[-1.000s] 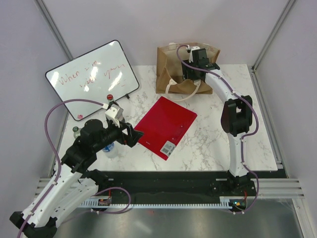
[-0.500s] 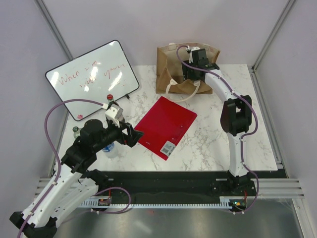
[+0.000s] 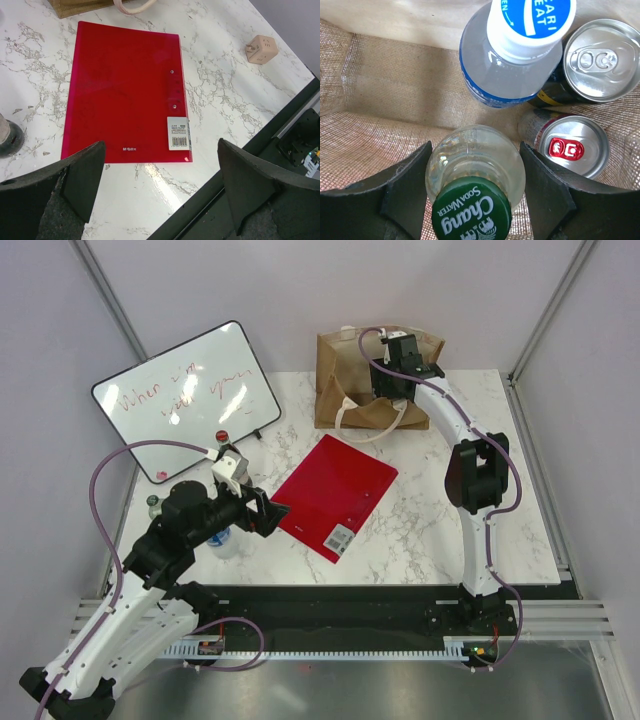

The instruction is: Place the beverage into the canvas bag

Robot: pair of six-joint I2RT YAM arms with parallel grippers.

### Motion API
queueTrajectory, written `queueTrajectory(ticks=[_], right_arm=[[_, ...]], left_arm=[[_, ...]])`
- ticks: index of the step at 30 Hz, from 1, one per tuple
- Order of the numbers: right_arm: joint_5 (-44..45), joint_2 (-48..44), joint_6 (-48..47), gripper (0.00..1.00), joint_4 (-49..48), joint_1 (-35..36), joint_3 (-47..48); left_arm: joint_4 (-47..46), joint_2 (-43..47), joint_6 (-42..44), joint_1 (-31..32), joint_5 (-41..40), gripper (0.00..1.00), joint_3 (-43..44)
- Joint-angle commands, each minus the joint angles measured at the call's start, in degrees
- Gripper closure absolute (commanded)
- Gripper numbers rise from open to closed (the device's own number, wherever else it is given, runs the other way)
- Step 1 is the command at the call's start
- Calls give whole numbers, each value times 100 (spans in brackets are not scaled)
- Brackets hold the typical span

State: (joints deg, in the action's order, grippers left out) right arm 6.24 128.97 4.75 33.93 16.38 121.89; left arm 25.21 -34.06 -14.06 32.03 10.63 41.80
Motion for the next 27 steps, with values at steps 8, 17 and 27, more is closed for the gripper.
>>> queueTrajectory(ticks=[8,17,27], right_arm=[[167,-249,78,29,-106,-30,520],[70,102,61,29,61,-12,573],[114,357,43,25,149,5,635]], left_arm=[[-78,58,88,31,-26,0,21],[-78,84,88,31,-44,0,12],[-78,49,97,31,-61,0,21]])
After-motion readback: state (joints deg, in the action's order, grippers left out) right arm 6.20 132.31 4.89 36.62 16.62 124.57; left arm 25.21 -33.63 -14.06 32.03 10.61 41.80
